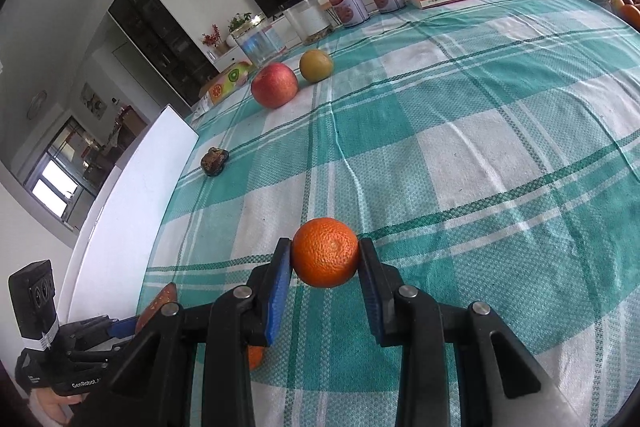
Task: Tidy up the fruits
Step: 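Carry the sweet potato and tangerine over the box and open both tools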
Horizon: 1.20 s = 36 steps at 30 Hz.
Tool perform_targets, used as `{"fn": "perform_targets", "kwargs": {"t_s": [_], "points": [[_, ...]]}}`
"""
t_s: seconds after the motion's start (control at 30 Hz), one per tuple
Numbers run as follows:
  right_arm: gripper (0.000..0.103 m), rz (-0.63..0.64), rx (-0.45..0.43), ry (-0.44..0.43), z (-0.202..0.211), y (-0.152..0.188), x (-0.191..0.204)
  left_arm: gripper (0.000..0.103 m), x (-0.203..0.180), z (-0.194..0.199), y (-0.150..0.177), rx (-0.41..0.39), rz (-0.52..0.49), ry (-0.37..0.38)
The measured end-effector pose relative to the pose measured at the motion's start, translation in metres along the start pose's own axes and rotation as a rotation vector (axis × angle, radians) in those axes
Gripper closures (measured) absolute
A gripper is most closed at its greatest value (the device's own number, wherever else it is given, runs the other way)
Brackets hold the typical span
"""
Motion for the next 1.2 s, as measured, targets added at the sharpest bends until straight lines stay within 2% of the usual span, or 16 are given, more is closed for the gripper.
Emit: {"fn": "perform_targets", "kwargs": {"t_s": [0.07,0.17,0.33,0.43,0.5,0.6,0.7,0.8,0.87,1.03,1.1,1.17,1.2], "points": [[0.07,0.008,0.0,0.001,0.001,0.0,0.002,0.058,-0.004,-0.003,0.001,0.009,-0.02,-0.009],[0.07,0.001,-0.019,-0.002,0.005,0.0,0.0,0.059,-0.003,-0.001,-0.001,-0.012,0.007,0.006],[0.07,-0.04,-0.031,-0.03,0.011,-0.002,-0.005,0.059,0.001,0.038,-0.007,-0.063,0.083,0.12],[0.07,-0.096,-0.009,-0.138,0.011,-0.005,0.016,0.059,0.011,0.083,-0.012,-0.12,0.124,0.187],[0.07,-0.021,0.006,-0.207,0.012,-0.01,0.058,0.059,0.026,0.112,-0.015,-0.174,0.153,0.19],[0.07,0.103,0.04,-0.356,0.01,-0.019,0.138,0.059,0.062,0.141,-0.02,-0.242,0.215,0.125],[0.07,0.24,0.087,-0.485,0.006,-0.02,0.221,0.059,0.106,0.15,-0.02,-0.27,0.289,0.02],[0.07,0.357,0.163,-0.564,-0.003,-0.011,0.287,0.059,0.149,0.144,-0.011,-0.252,0.376,-0.071],[0.07,0.425,0.208,-0.575,-0.013,0.0,0.319,0.059,0.168,0.14,-0.003,-0.236,0.415,-0.114],[0.066,0.55,0.293,-0.501,-0.044,0.017,0.358,0.058,0.192,0.132,0.009,-0.215,0.466,-0.196],[0.059,0.523,0.267,-0.487,-0.044,0.008,0.356,0.056,0.194,0.132,0.008,-0.229,0.481,-0.234],[0.049,0.492,0.203,-0.477,-0.033,-0.007,0.343,0.04,0.191,0.14,0.003,-0.274,0.476,-0.241],[0.039,0.485,0.164,-0.456,-0.025,-0.016,0.334,0.026,0.189,0.145,0.0,-0.3,0.468,-0.242]]}}
Point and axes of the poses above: each gripper's, at about its wrist camera, not at the fingertips, and z roughly against the way its jaws point, x to its left, y to its underside, the point moved 3 cm from there along -z, roughly the way its jaws point, and after that the axes turned 12 degrees about z, right-handed, at the moved point
